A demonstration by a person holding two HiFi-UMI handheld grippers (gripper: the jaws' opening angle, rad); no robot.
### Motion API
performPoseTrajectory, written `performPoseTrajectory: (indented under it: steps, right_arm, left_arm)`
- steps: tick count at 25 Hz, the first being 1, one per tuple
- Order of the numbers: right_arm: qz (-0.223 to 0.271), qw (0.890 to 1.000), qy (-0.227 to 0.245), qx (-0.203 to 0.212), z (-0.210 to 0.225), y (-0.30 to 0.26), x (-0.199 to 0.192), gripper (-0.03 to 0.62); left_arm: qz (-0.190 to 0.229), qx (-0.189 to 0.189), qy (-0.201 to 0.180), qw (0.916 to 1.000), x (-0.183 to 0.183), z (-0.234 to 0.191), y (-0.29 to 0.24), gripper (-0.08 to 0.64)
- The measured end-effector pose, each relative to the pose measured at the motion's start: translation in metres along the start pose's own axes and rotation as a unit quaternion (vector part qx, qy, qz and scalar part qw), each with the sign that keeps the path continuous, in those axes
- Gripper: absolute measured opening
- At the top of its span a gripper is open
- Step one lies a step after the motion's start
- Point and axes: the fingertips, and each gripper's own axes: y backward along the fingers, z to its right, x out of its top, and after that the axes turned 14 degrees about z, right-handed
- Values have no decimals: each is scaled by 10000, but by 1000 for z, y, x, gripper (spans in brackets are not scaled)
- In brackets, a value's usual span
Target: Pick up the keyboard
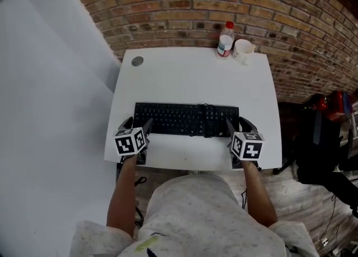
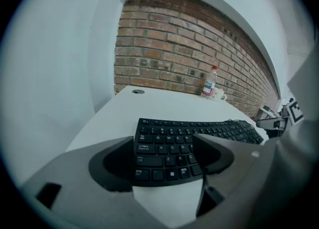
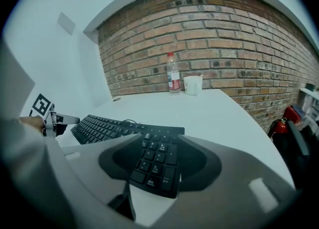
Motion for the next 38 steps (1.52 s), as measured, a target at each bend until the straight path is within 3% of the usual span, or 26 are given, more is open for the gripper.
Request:
performPoseTrajectory:
  steps: [5, 9, 17, 27, 38]
  right_arm:
    - [-128, 9999, -61, -21, 8, -16, -3, 267]
    - [-181, 9997, -167, -33, 12, -24, -8, 323]
    - [-442, 9978, -489, 26, 12, -36, -19, 394]
    - [-595, 9950, -785, 178, 9, -45, -23, 379]
    - [-652, 9938, -891, 153, 11, -48, -23, 374]
  left_arm:
    - [-43, 128, -45, 9999, 1, -10, -14, 399]
    - [-144, 25, 27, 9999, -4, -12, -23, 456]
    - [-204, -58, 20, 9998, -4, -14, -32, 466]
    - [-241, -249, 309, 9989, -7, -13, -44, 439]
    - [-194, -273, 278, 9991, -6, -10, -45, 408]
